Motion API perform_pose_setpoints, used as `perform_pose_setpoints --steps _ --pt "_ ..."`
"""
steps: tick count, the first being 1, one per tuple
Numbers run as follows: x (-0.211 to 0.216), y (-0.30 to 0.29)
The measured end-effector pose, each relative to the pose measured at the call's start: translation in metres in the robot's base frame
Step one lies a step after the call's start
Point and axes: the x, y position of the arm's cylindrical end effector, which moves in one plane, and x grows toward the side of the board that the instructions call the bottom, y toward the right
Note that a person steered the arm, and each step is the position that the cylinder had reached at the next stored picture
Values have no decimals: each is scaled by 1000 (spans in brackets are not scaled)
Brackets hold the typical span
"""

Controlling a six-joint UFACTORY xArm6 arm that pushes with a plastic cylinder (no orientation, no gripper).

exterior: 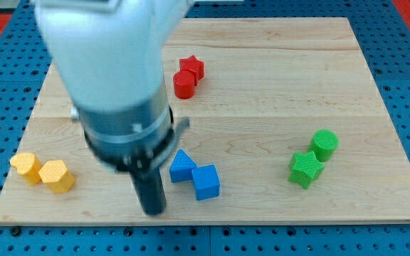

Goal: Move yellow hexagon right a bit

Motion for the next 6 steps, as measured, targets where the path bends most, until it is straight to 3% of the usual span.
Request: perform_pose_setpoints --steps 2,3,6 --pt "0 121" --pt "3 81" --pt "-10 -171"
